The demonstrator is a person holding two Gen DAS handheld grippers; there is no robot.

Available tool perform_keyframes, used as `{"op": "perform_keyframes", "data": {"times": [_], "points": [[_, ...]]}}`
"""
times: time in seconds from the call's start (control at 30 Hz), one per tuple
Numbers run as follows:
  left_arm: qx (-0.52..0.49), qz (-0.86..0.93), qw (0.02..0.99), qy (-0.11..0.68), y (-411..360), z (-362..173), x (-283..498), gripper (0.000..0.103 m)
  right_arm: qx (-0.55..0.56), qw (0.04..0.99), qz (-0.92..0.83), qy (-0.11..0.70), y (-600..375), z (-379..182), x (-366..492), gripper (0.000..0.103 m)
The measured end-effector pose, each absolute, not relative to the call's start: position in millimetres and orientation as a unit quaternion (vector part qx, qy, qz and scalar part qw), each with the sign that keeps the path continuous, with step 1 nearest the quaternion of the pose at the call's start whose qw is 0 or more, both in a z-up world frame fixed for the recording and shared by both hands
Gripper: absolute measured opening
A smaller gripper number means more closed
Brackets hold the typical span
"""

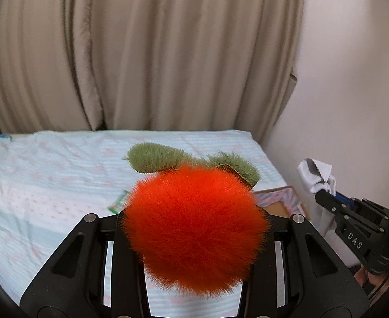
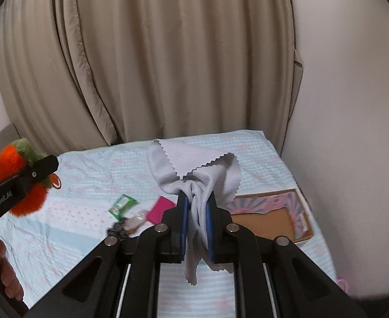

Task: Organize soft objects
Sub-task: 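Carry the pompom and grey cloth in both tools over the cardboard box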

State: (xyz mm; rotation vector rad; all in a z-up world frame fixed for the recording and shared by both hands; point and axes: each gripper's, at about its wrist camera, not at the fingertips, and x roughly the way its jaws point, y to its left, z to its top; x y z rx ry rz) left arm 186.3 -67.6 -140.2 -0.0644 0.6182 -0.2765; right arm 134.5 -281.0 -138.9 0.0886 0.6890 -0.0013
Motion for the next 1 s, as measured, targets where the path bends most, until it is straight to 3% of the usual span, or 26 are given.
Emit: {"op": "perform_keyframes", "data": {"times": [0.2, 0.5, 1.0], "points": [[-0.024, -0.143, 0.930, 0.338, -157.7, -167.6, 210.2, 0.031, 0.043, 0.925, 0.011, 0.377, -358.8, -160.3, 160.2, 0.011], [-0.005, -0.155, 0.889, 0.431, -254.7, -248.1, 270.6, 0.031, 0.062, 0.889, 0.038, 0.452, -438.4, -236.3, 218.2, 0.011], [0.014, -0.120, 0.799, 0.589, -313.9, -404.7, 374.0, 0.031, 0.050, 0.822, 0.093, 0.560, -477.1, -375.7, 298.9, 0.011]]}}
